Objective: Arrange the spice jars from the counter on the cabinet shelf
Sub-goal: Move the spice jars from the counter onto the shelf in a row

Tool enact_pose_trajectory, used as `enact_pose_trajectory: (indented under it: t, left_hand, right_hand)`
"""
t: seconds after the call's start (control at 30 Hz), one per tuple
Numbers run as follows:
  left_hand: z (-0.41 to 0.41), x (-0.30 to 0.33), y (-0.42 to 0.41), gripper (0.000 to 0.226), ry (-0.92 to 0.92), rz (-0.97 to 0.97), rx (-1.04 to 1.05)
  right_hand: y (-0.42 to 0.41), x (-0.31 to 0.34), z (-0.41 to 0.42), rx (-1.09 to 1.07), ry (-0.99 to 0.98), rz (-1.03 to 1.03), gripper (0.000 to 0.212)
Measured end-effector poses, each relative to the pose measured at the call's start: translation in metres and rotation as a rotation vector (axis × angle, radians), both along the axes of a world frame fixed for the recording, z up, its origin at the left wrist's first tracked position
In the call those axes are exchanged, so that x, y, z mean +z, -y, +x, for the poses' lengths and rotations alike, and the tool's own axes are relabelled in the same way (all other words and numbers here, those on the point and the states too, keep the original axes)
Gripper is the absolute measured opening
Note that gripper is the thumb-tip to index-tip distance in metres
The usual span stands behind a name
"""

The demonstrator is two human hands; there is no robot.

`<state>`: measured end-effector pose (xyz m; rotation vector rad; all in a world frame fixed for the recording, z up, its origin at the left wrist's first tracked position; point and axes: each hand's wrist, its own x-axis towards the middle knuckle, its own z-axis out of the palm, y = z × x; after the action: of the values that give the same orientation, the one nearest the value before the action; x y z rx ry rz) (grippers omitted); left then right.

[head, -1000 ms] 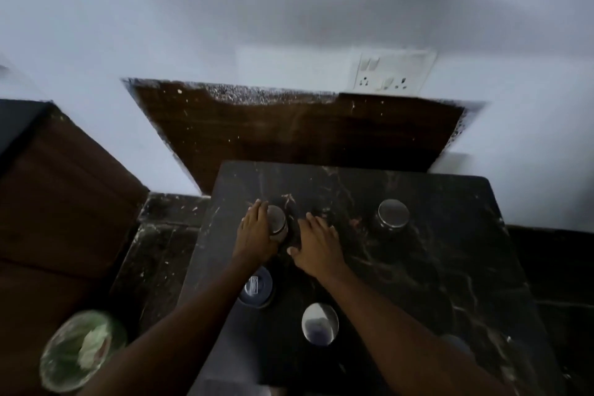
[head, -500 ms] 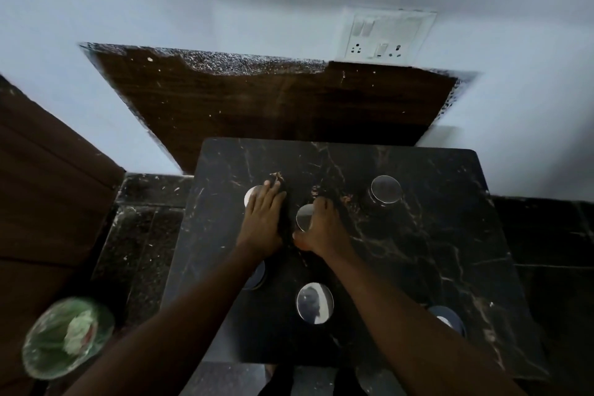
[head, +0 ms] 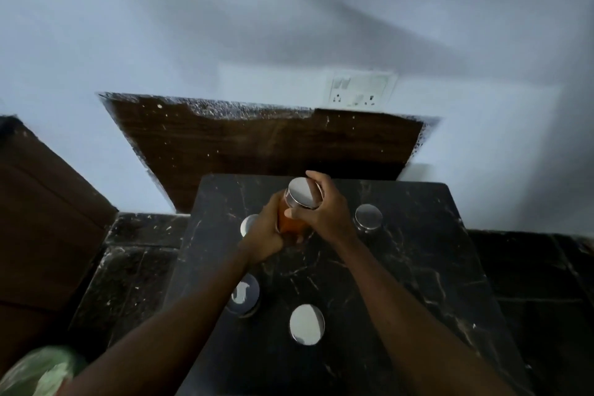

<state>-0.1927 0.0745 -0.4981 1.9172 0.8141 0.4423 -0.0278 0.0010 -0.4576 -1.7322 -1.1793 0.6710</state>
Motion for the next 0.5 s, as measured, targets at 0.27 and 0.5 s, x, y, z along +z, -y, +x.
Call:
enact_pose_trajectory:
  t: [0.27, 0.5]
  left_hand:
    - [0.028, 0.11, -0.009, 0.1, 0.398, 0.145, 0.209]
    - [0.042, 0.207, -0.021, 0.081, 0.566, 0.222, 0.034]
  right_hand:
    - [-0.011, 0.102, -0.012, -0.072, -0.194, 0.244, 0.098]
    - [-0.024, 0.187, 0.001, -0.083, -0.229, 0.451, 0.088]
